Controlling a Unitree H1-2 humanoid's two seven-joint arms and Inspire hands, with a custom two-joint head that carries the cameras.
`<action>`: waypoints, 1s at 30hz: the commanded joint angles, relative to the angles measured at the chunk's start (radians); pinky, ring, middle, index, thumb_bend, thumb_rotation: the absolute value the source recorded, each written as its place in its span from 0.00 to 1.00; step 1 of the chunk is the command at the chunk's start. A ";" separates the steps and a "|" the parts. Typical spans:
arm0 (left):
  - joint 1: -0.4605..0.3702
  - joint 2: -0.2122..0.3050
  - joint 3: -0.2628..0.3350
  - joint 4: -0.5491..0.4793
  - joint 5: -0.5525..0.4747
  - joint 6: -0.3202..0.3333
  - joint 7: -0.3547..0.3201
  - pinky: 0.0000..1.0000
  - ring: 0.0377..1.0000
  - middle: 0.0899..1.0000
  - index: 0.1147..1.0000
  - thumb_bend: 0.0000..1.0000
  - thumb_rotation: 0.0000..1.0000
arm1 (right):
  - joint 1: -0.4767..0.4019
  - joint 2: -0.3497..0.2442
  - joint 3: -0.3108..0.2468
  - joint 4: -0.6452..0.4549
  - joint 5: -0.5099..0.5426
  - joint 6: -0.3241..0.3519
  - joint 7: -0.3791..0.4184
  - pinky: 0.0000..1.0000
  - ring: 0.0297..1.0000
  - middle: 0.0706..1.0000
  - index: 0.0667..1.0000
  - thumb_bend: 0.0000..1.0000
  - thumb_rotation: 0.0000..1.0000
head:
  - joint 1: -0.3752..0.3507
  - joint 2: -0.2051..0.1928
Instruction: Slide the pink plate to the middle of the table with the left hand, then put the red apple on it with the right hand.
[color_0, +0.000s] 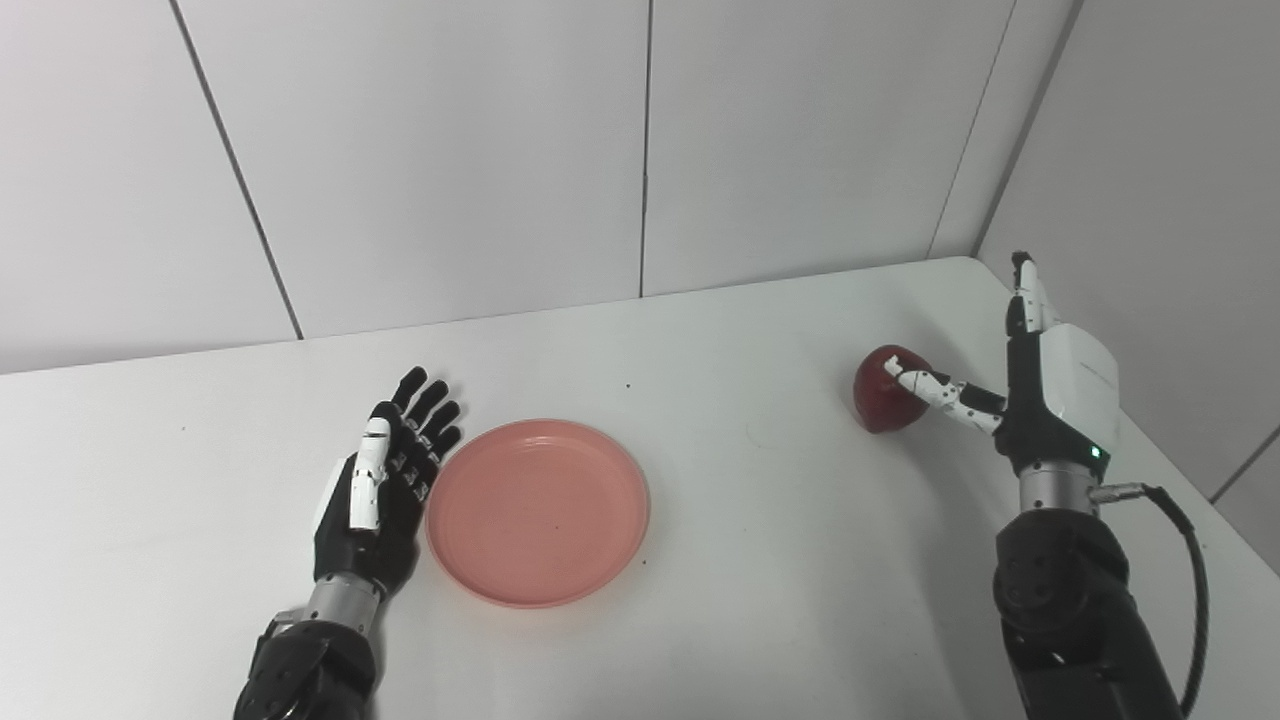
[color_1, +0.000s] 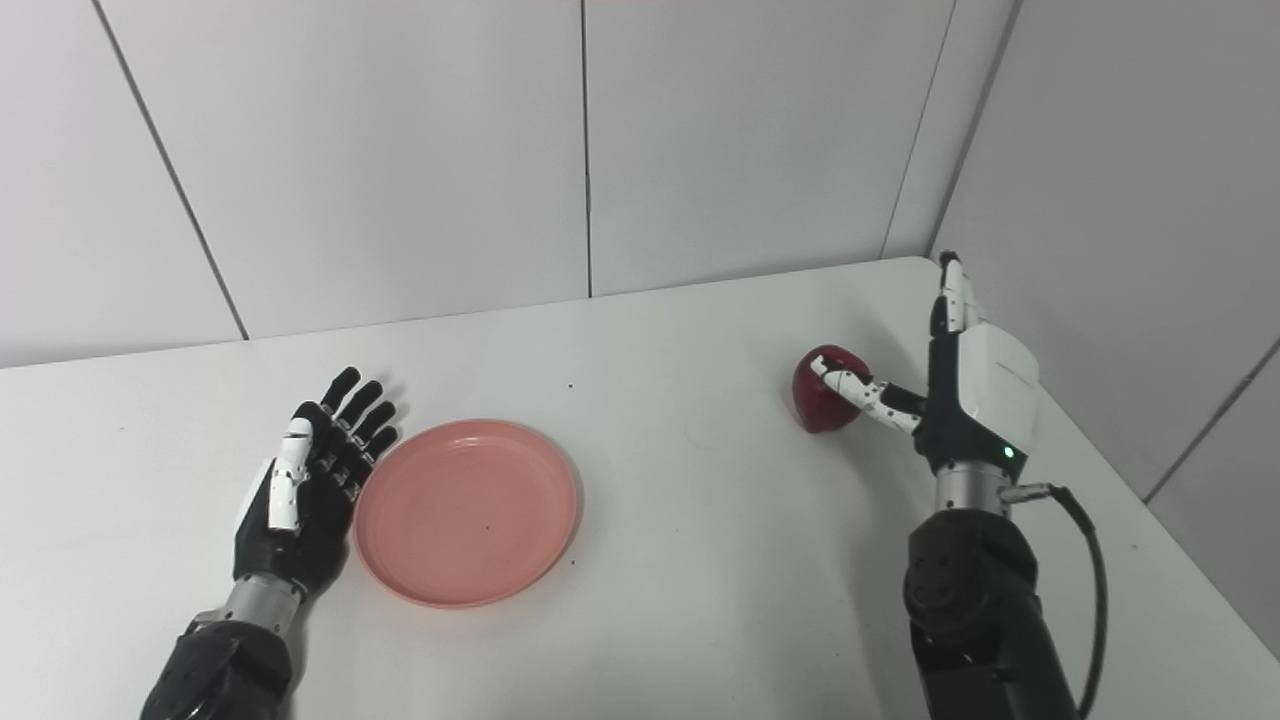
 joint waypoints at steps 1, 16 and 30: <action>0.049 0.029 0.010 0.043 0.005 0.034 0.001 0.95 0.93 0.93 0.92 0.37 1.00 | -0.029 -0.019 0.003 0.000 0.005 -0.020 -0.033 0.77 0.90 0.95 0.99 1.00 0.61 | 0.001 0.000; 0.054 0.031 0.012 0.031 0.006 0.039 0.004 0.94 0.93 0.93 0.91 0.37 1.00 | -0.074 -0.008 0.076 0.044 0.063 0.023 0.015 0.77 0.88 0.95 0.98 1.00 0.63 | 0.005 0.011; 0.057 0.041 0.013 0.030 0.002 0.044 -0.005 0.95 0.94 0.94 0.92 0.37 1.00 | -0.124 -0.015 0.079 0.126 0.096 0.036 0.013 0.77 0.88 0.94 0.97 1.00 0.59 | 0.007 0.019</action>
